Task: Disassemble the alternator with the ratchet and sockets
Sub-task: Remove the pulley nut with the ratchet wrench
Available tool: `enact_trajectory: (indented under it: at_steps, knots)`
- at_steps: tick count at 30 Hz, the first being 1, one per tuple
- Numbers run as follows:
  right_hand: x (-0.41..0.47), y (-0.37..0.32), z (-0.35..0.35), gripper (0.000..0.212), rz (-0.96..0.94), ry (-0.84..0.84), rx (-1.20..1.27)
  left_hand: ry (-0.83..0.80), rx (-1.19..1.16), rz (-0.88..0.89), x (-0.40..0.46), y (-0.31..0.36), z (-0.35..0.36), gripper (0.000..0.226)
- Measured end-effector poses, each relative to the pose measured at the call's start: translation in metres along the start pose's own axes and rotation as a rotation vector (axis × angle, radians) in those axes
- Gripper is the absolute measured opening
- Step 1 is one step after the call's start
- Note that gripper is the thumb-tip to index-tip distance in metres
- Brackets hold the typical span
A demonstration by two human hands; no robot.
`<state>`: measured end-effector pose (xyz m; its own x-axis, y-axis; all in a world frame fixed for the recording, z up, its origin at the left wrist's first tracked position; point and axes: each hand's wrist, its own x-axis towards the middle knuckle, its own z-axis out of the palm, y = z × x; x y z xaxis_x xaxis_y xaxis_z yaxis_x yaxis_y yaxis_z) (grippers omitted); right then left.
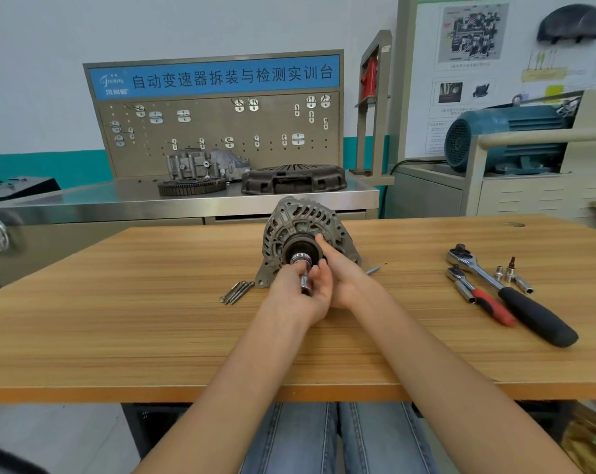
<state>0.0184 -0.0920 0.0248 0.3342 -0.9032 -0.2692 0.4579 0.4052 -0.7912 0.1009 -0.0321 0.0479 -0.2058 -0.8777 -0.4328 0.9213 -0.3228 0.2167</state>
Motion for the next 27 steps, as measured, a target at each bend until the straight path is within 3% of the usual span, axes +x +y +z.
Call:
enact_trajectory:
  at_steps: [5,10,14,17,21,27]
  knots:
    - [0.000,0.001,0.000,0.051,-0.063,-0.026,0.047,-0.031,0.027,-0.095,0.003,0.003,0.001,0.046]
    - [0.002,0.001,0.000,0.056,-0.003,0.012,0.003,-0.059,0.031,-0.022,-0.005,0.003,0.006,0.010]
    - [0.002,0.001,-0.001,0.058,-0.014,0.017,0.003,-0.015,0.005,-0.024,-0.005,0.002,0.005,0.010]
    - [-0.001,0.000,0.001,0.063,-0.037,0.003,0.015,-0.049,0.072,-0.109,-0.003,0.005,0.008,0.040]
    - [-0.007,0.002,0.004,0.058,0.035,-0.021,0.050,-0.159,0.283,-0.141,0.000,0.015,-0.004,0.052]
    - [-0.009,0.009,0.005,0.066,0.103,-0.129,0.340,-0.231,0.749,-0.139,0.002,0.048,-0.035,0.049]
